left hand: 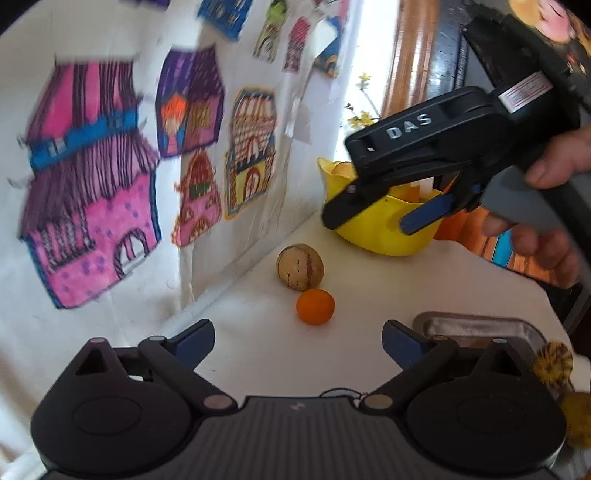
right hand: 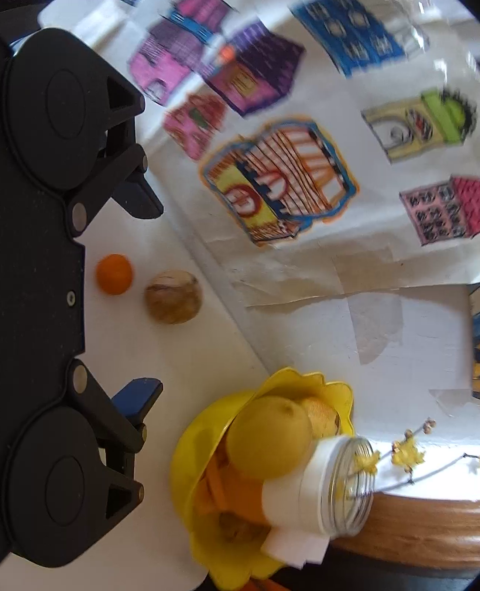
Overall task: Organize fruits
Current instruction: 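Grasp the walnut-like fruit with the right tool while the left tool grasps the orange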
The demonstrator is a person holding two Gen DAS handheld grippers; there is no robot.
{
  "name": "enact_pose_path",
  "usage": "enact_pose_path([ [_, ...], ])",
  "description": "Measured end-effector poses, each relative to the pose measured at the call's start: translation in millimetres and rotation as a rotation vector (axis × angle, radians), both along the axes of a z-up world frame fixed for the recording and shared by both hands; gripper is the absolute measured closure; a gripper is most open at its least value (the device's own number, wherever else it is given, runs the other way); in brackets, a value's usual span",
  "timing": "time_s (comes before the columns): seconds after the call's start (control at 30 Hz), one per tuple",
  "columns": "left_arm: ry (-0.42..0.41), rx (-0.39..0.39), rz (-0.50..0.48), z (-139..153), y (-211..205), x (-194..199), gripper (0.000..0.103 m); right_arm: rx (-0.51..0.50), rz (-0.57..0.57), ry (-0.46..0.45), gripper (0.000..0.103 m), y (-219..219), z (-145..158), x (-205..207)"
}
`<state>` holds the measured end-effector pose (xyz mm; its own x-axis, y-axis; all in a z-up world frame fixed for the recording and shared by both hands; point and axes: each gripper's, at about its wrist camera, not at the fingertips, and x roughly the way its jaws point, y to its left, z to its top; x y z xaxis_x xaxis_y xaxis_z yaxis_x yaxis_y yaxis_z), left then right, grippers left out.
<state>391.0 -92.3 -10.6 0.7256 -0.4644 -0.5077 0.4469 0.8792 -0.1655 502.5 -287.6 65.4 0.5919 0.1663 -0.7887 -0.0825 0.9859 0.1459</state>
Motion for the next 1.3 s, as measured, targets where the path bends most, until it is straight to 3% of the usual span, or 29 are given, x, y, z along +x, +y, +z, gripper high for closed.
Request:
enact_pose_path([
  [0.1,0.044,-0.044,0.003,-7,0,11,0.008,0.012,-0.013,0.011,0.017,3,-9,19],
  [0.27,0.06,-0.057,0.009,-13,-6,24,0.013,-0.01,-0.019,0.036,0.027,10,-25,41],
  [0.57,0.082,-0.065,0.012,-24,-23,36,0.03,-0.038,-0.033,0.09,0.039,22,-46,70],
  [0.87,0.107,-0.097,0.036,-29,-29,45,0.04,-0.071,-0.031,0.124,0.049,32,-65,97],
  [1.03,0.135,-0.118,0.028,-32,-37,56,0.055,-0.087,-0.023,0.137,0.052,40,-74,95],
  [1.3,0.169,-0.147,0.029,-37,-46,66,0.068,-0.073,-0.019,0.138,0.053,37,-80,86],
])
